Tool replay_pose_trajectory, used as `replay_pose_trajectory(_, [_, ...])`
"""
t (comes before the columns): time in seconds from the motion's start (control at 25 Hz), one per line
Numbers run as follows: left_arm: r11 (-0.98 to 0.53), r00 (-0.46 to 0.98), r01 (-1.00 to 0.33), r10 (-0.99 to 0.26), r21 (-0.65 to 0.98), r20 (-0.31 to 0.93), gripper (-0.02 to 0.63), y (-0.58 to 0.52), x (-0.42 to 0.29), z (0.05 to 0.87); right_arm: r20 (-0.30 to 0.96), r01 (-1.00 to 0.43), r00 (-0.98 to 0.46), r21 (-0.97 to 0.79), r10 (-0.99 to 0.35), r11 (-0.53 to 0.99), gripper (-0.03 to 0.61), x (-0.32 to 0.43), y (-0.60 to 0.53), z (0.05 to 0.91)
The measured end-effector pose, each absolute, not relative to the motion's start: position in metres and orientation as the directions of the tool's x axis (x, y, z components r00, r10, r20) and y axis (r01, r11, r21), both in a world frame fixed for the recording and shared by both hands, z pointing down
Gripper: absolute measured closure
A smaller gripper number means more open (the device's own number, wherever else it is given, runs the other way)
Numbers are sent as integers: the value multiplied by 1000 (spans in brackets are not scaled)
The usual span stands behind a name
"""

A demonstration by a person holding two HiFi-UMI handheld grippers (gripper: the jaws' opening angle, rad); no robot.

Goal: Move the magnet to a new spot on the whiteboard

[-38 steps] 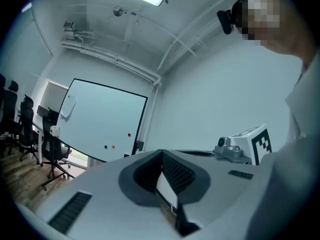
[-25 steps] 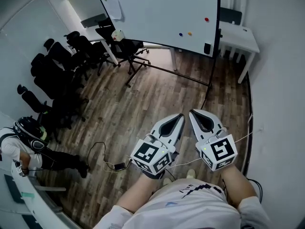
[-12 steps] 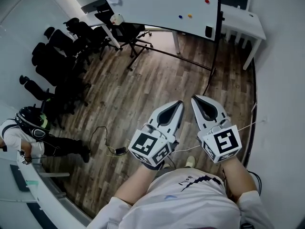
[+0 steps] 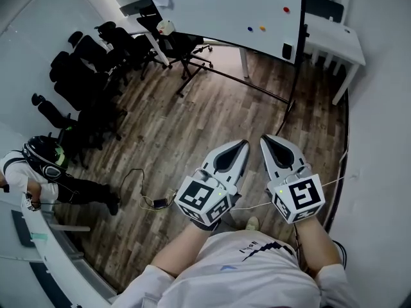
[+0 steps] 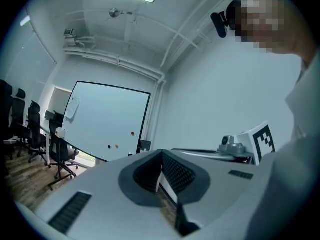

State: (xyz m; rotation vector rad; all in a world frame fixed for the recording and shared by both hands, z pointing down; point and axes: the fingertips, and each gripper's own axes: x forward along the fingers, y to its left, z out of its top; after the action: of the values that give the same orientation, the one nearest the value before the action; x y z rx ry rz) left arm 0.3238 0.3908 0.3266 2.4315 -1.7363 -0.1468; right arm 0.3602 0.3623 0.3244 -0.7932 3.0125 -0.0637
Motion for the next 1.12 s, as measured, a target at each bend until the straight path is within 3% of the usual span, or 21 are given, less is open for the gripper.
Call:
replay_pose_trajectory(0.52, [-318,324,-928,-946,193,-1,601,333,276,339,12,-501,-865,-34,-501,865,566,312,308,336])
replay_pose_trajectory(1.12, [-383,388,-911,-921,152,9,601,165,111,349,67,-600,-799,-25,-598,800,566,153,145,353])
